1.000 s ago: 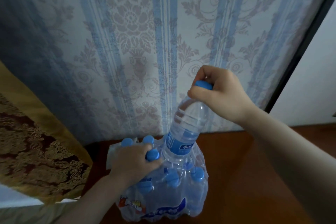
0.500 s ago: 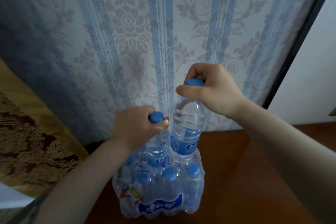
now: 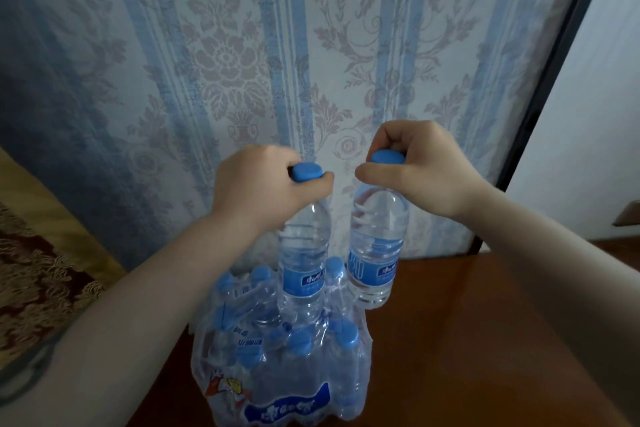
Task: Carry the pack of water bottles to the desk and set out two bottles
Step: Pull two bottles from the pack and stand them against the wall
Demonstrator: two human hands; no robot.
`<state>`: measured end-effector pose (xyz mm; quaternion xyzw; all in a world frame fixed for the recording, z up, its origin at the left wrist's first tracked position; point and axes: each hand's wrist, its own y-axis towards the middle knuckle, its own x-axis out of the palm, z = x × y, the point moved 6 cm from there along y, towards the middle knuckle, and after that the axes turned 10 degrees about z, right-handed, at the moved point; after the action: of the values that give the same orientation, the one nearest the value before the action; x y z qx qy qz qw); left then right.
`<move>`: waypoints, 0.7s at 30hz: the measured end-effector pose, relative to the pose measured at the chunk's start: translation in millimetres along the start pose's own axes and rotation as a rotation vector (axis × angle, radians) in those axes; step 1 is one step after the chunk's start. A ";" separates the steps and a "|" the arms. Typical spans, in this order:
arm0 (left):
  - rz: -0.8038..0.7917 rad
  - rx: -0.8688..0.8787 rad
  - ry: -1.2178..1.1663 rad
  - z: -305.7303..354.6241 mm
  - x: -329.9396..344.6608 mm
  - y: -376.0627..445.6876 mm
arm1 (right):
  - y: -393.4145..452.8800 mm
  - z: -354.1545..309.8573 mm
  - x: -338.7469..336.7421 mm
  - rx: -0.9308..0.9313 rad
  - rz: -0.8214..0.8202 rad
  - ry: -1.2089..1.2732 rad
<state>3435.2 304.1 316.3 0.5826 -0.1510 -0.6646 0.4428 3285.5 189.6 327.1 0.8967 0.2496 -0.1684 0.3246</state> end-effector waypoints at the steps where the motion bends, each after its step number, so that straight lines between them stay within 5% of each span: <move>1: 0.021 0.003 -0.018 6.1 -3.0 6.0 | 1.4 3.2 -7.0 0.001 0.006 -0.010; 10: 0.067 0.009 -0.055 53.9 16.7 30.5 | 1.0 52.9 -53.4 0.053 -0.014 -0.166; 21: -0.259 -0.012 -0.101 83.5 155.3 -12.4 | -26.4 153.0 -83.8 0.272 0.030 -0.391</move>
<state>3365.3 166.0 230.9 0.5604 -0.0928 -0.7456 0.3484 3180.7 76.9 240.7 0.8862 0.1437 -0.3658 0.2453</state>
